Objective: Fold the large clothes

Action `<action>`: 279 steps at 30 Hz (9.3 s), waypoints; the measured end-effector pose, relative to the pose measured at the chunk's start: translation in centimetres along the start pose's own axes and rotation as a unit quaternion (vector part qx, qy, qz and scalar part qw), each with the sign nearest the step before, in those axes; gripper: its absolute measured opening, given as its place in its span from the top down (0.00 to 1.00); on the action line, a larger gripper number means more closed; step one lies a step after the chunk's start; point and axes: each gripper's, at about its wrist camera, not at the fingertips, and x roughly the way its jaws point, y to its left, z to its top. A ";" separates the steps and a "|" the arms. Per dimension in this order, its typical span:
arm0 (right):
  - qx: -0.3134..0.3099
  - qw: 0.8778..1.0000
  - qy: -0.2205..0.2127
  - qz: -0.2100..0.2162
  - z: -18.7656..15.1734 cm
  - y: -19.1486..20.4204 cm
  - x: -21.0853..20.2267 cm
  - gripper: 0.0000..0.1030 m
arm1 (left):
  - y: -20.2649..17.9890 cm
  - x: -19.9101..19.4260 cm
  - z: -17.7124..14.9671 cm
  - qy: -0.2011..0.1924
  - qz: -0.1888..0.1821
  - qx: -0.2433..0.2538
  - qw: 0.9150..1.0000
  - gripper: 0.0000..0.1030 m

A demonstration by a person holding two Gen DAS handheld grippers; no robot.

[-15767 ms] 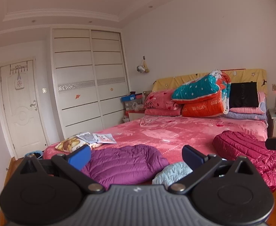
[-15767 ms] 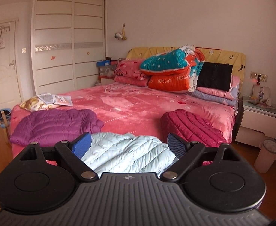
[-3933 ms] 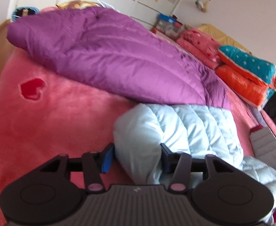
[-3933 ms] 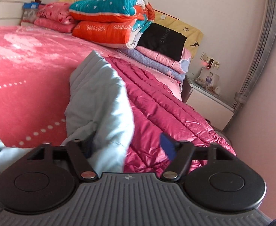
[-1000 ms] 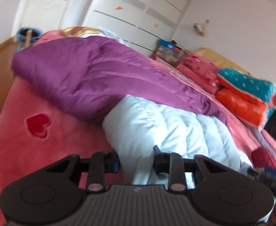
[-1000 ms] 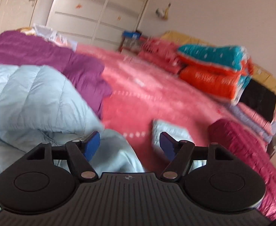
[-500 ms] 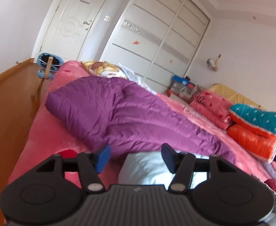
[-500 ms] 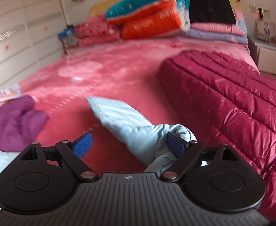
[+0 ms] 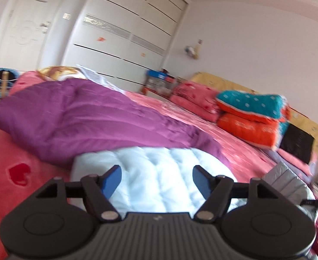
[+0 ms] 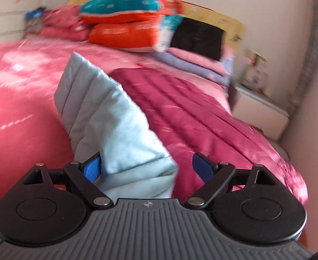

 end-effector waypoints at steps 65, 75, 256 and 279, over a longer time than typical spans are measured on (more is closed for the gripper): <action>0.025 0.904 0.183 0.384 -19.1 -11.4 -31.2 0.84 | -5.2 -15.4 -10.4 0.260 -0.110 -0.034 0.959 0.92; 0.118 0.888 0.120 0.429 -15.0 -15.3 -35.8 0.86 | -3.8 -19.6 -5.0 0.201 -0.168 -0.137 0.955 0.92; -0.367 0.848 -0.126 0.361 -15.9 19.0 -33.0 0.56 | 1.3 -1.5 -1.1 0.109 -0.056 -0.057 0.991 0.21; -0.289 0.853 -0.050 0.432 -17.6 12.1 -33.8 0.62 | -5.0 0.5 -3.2 0.108 -0.030 0.134 0.985 0.21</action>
